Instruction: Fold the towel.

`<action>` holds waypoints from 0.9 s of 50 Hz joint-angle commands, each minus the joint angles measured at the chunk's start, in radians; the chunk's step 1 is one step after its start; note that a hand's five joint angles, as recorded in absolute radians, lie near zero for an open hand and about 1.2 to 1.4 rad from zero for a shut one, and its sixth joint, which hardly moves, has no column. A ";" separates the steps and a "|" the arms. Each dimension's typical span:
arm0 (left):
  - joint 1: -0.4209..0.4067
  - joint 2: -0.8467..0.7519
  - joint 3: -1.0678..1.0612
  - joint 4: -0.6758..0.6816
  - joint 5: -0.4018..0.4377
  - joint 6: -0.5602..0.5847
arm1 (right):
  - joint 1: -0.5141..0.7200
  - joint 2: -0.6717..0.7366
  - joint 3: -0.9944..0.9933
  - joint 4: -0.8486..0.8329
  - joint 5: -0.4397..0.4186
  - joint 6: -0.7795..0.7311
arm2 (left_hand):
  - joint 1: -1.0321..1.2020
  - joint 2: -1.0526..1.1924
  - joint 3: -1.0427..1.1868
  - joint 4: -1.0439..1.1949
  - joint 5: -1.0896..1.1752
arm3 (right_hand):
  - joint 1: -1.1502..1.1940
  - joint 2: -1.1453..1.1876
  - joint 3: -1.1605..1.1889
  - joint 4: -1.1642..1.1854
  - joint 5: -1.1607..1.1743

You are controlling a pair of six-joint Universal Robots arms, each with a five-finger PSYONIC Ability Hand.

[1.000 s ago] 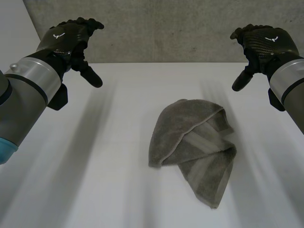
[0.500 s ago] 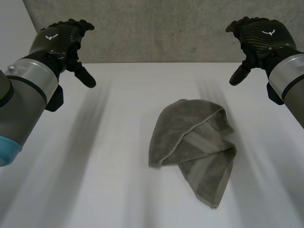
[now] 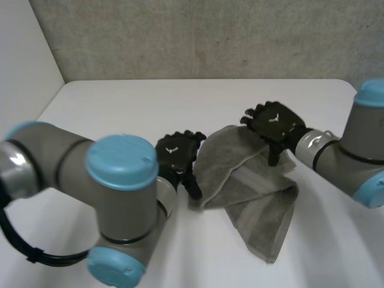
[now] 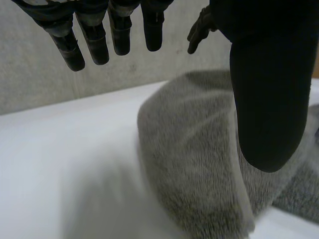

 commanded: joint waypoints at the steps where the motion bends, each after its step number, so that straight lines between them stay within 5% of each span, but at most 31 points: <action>1: -0.029 -0.148 0.072 0.059 -0.045 0.008 | 0.002 0.094 -0.010 -0.130 0.016 -0.066 | 0.031 0.030 0.030 0.031 0.033 | 0.099 0.090 0.094 0.085 0.103; 10: -0.044 -0.286 0.172 0.114 -0.103 0.033 | 0.008 0.162 -0.019 -0.285 0.019 -0.060 | 0.257 0.256 0.256 0.257 0.259 | 0.507 0.498 0.502 0.493 0.511; 13: -0.043 -0.335 0.218 0.139 -0.111 0.080 | 0.012 0.188 -0.042 -0.305 0.019 -0.061 | 0.693 0.692 0.692 0.693 0.695 | 0.928 0.919 0.923 0.914 0.932; 16: -0.041 -0.341 0.226 0.154 -0.111 0.111 | 0.015 0.186 -0.060 -0.312 0.019 -0.060 | 0.868 0.866 0.866 0.868 0.870 | 1.154 1.145 1.149 1.140 1.158; 18: -0.038 -0.343 0.242 0.218 -0.111 0.173 | 0.015 0.179 -0.070 -0.324 0.020 -0.055 | 1.183 1.181 1.181 1.183 1.185 | 1.155 1.145 1.150 1.141 1.159; 27: 0.060 -0.199 0.312 0.522 -0.109 0.412 | 0.016 0.036 -0.070 -0.564 0.112 -0.005 | 1.184 1.183 1.183 1.185 1.187 | 1.155 1.145 1.150 1.141 1.159; 32: 0.155 -0.039 0.335 0.775 -0.101 0.548 | 0.007 -0.195 -0.028 -0.881 0.250 0.269 | 1.184 1.183 1.183 1.185 1.187 | 1.155 1.145 1.150 1.141 1.159; 36: 0.174 0.063 0.315 0.926 -0.056 0.585 | 0.002 -0.251 -0.028 -0.849 0.258 0.385 | 1.184 1.183 1.183 1.185 1.187 | 1.155 1.145 1.150 1.141 1.159; 45: 0.186 0.129 0.033 0.825 0.101 0.586 | 0.013 -0.236 0.016 -0.534 0.103 0.416 | 1.184 1.183 1.183 1.185 1.187 | 1.155 1.145 1.150 1.141 1.159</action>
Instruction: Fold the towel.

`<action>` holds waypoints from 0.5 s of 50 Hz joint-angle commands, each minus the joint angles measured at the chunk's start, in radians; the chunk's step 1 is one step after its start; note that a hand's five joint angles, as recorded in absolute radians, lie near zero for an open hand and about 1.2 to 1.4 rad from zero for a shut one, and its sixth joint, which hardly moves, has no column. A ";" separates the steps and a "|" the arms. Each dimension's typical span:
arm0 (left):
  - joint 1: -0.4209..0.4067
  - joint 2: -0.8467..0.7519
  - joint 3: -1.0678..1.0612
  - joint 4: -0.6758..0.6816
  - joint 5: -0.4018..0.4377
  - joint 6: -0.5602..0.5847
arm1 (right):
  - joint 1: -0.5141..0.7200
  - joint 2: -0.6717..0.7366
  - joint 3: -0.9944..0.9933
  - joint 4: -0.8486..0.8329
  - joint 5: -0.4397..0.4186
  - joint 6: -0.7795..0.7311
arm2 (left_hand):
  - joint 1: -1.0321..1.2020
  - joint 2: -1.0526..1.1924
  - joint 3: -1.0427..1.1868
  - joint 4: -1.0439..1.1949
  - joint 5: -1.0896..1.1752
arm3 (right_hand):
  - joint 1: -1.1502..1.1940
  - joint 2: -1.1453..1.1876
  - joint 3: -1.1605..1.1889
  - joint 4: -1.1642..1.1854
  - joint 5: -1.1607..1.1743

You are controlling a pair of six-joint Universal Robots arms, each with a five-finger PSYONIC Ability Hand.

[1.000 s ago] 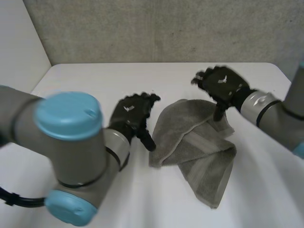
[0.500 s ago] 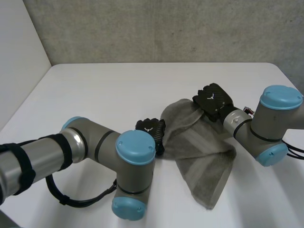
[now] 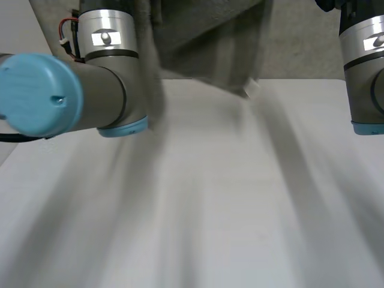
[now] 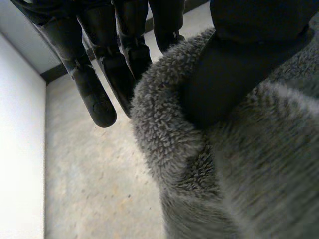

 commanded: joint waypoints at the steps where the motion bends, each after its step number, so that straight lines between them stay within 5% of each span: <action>1: 0.007 0.029 -0.216 -0.092 0.100 -0.008 | 0.010 0.024 0.038 0.247 -0.133 0.000 | 0.253 0.184 0.190 0.179 0.254 | 0.057 0.063 0.058 0.064 0.047; 6: 0.056 0.028 -0.450 -0.185 0.104 -0.014 | 0.013 0.079 0.101 0.427 -0.223 -0.058 | 0.204 0.135 0.141 0.130 0.205 | 0.057 0.063 0.058 0.064 0.047; 14: 0.070 0.011 -0.659 -0.201 0.106 -0.012 | 0.013 0.134 0.194 0.534 -0.225 -0.129 | -0.110 -0.179 -0.173 -0.184 -0.109 | 0.057 0.063 0.058 0.064 0.047; 25: 0.032 0.022 -0.685 -0.400 0.106 -0.017 | -0.005 0.154 0.227 0.720 -0.217 -0.187 | -0.658 -0.728 -0.722 -0.732 -0.657 | 0.057 0.063 0.058 0.064 0.047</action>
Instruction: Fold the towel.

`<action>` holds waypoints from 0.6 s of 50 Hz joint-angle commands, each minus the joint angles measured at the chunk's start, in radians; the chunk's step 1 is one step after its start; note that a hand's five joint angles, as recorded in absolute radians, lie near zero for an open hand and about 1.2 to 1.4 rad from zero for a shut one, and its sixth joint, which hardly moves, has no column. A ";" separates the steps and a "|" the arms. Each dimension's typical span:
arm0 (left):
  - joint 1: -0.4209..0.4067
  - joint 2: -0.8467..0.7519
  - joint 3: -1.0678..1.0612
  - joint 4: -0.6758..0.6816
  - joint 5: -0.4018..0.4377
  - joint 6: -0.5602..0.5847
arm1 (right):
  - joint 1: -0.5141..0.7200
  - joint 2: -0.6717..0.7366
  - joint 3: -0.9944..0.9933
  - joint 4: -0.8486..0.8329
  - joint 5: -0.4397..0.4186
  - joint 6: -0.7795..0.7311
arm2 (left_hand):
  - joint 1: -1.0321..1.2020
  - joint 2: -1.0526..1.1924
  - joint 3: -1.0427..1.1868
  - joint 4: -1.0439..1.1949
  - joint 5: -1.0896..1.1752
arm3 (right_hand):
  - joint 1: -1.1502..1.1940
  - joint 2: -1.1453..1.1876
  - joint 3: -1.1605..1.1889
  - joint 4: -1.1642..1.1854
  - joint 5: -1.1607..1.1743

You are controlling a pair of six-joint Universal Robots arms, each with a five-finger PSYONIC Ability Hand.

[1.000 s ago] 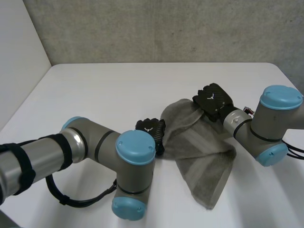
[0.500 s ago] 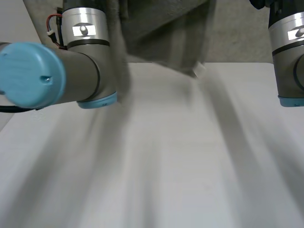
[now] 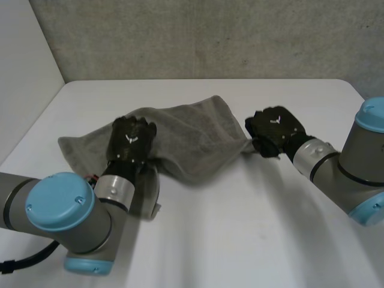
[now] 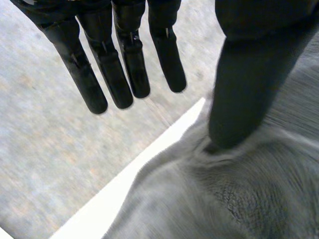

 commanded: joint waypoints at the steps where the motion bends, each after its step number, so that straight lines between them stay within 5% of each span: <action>1: -0.030 0.010 0.009 -0.139 0.001 -0.003 | -0.018 -0.005 0.014 0.123 0.005 -0.034 | -0.197 -0.194 -0.195 -0.200 -0.196 | 0.057 0.053 0.058 0.064 0.033; 5: -0.065 0.016 0.023 -0.196 -0.004 -0.006 | -0.024 -0.077 0.076 0.160 -0.006 -0.038 | -0.437 -0.435 -0.436 -0.440 -0.436 | 0.057 0.053 0.058 0.064 0.033; 16: -0.078 0.025 0.012 -0.206 -0.015 -0.029 | -0.133 -0.241 0.271 0.100 -0.009 -0.066 | -0.473 -0.470 -0.471 -0.476 -0.471 | 0.057 0.053 0.058 0.064 0.033; 30: -0.096 0.081 -0.003 -0.291 -0.070 -0.186 | -0.217 -0.237 0.305 0.043 -0.002 -0.077 | -0.455 -0.453 -0.454 -0.458 -0.454 | 0.057 0.053 0.058 0.064 0.033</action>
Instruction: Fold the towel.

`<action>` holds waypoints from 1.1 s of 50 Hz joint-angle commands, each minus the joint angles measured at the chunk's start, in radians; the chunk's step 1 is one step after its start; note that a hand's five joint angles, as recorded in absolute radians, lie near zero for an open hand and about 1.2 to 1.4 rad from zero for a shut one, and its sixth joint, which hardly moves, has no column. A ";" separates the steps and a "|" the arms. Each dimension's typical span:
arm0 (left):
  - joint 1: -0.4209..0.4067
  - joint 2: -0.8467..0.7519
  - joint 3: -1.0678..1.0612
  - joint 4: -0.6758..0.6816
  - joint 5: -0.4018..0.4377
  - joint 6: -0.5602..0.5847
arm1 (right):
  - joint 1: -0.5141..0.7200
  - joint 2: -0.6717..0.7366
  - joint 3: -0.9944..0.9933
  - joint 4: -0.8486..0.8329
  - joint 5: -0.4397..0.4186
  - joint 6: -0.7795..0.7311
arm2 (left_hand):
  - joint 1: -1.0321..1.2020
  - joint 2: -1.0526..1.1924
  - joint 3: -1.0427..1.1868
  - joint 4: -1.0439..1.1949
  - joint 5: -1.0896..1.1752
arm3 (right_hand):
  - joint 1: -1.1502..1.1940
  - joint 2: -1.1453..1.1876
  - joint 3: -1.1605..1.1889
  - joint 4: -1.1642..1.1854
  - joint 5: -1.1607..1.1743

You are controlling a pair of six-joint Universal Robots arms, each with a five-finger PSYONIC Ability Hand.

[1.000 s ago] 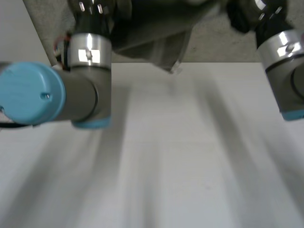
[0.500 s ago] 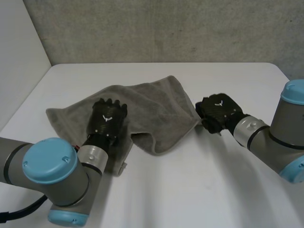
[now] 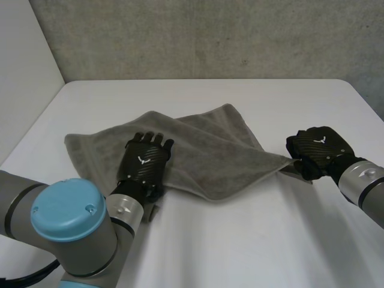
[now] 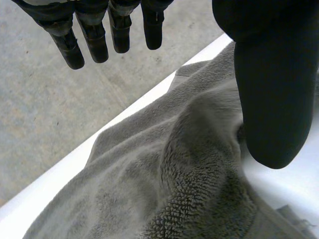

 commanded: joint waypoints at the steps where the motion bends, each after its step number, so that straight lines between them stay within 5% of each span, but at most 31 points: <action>1: -0.002 0.021 -0.003 -0.086 -0.025 -0.129 | -0.014 0.016 -0.001 -0.016 0.004 0.001 | 0.032 0.035 0.034 0.034 0.019 | 0.057 0.053 0.058 0.064 0.033; 12: 0.007 -0.022 0.031 -0.266 -0.024 -0.329 | -0.046 0.022 0.018 -0.055 0.006 0.003 | 0.023 0.026 0.025 0.026 0.010 | 0.057 0.053 0.058 0.064 0.033; 28: 0.013 -0.060 0.051 -0.240 -0.045 -0.317 | -0.046 0.035 0.029 -0.068 0.004 0.005 | 0.070 0.073 0.072 0.073 0.057 | 0.057 0.053 0.058 0.064 0.033; 45: 0.015 -0.128 0.091 -0.162 -0.090 -0.312 | -0.046 0.042 0.033 -0.078 0.000 0.005 | 0.524 0.528 0.526 0.527 0.512 | 0.057 0.053 0.058 0.064 0.033; 55: 0.039 -0.131 0.088 -0.162 -0.126 -0.250 | -0.052 0.043 0.035 -0.080 -0.002 0.002 | 0.586 0.590 0.589 0.589 0.574 | 0.057 0.053 0.058 0.064 0.033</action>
